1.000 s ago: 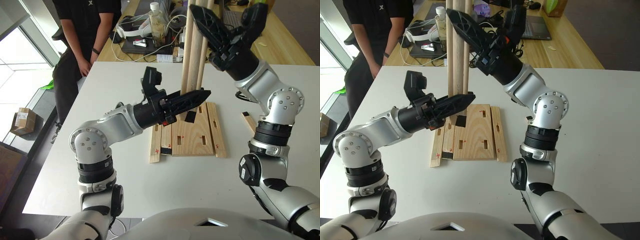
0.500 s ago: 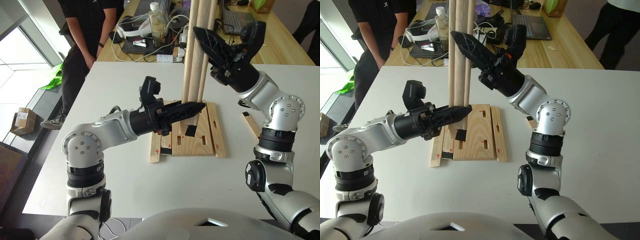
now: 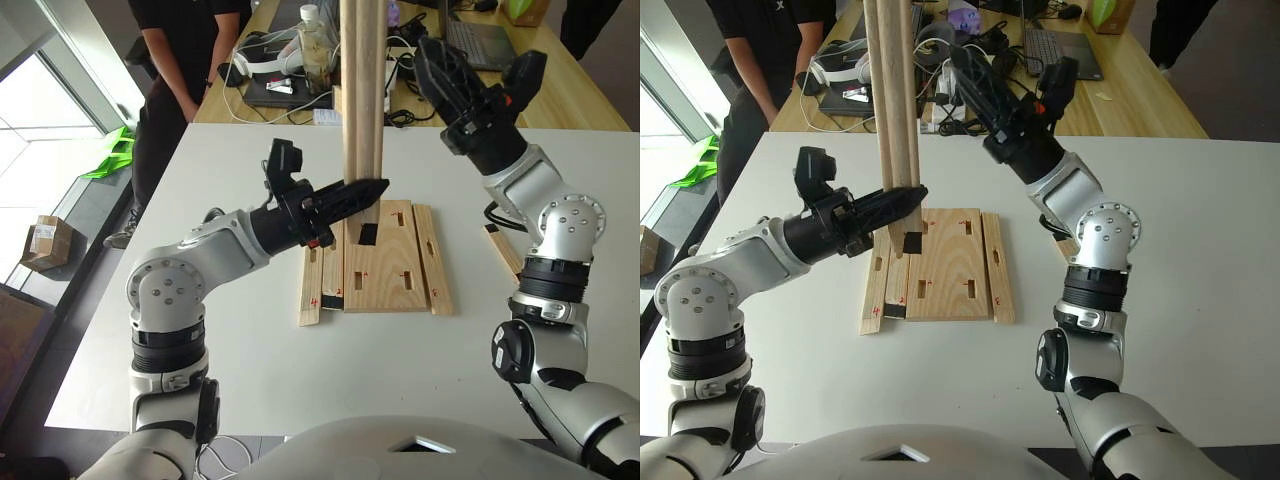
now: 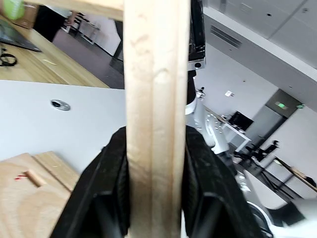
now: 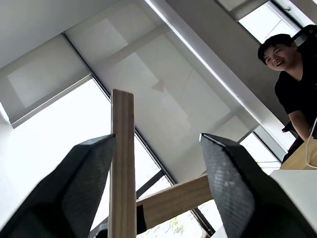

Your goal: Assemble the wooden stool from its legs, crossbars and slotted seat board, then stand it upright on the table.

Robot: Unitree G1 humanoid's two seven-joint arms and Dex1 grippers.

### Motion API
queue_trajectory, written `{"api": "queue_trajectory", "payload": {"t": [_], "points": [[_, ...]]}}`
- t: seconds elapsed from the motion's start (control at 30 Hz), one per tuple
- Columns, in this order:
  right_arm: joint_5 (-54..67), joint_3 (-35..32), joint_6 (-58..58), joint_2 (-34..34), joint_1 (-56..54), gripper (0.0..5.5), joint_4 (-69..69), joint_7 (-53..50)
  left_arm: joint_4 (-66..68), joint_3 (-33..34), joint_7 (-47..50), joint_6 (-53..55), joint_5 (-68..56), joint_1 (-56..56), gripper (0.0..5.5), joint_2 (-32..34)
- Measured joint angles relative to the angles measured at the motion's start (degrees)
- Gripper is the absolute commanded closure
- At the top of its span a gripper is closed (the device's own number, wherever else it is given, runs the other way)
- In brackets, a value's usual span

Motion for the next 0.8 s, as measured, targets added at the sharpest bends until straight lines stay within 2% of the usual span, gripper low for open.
{"api": "queue_trajectory", "payload": {"t": [0.1, 0.17, 0.37, 0.47, 0.6, 0.7, 0.8], "points": [[0.04, -3.61, -3.1, 0.2, -0.05, 2.37, 1.83, -6.38, 3.25, -0.5, 5.22, -5.11, 10.61, -1.0, 4.47, -0.76], [0.07, -3.38, -2.89, 0.43, 0.62, 2.37, -0.1, -8.09, 5.79, -2.29, 8.97, -8.87, 20.64, -2.13, 4.47, -0.08], [-0.05, 0.02, -2.55, 4.38, 5.12, 2.37, -9.46, -14.18, 10.25, -14.65, 18.56, -16.31, 53.26, -2.46, 4.47, 8.28], [-1.31, 4.26, -2.69, 8.83, 7.75, 2.37, -15.82, -19.69, 12.63, -24.25, 25.45, -17.24, 74.6, -3.9, 4.47, 12.41], [-1.68, 9.25, -3.18, 13.93, 7.96, 2.37, -19.51, -27.98, 15.18, -34.64, 32.13, -16.89, 99.61, -7.22, 4.47, 14.65], [0.15, 10.73, -4.4, 14.05, 7.96, 2.37, -20.03, -36.12, 14.82, -38.7, 35.72, -16.89, 116.18, -10.5, 4.47, 15.12], [3.85, 11.62, -6.63, 14.06, 7.95, 2.37, -19.7, -41.58, 13.21, -40.06, 36.96, -17.68, 126.43, -13.3, 4.47, 14.16]]}}
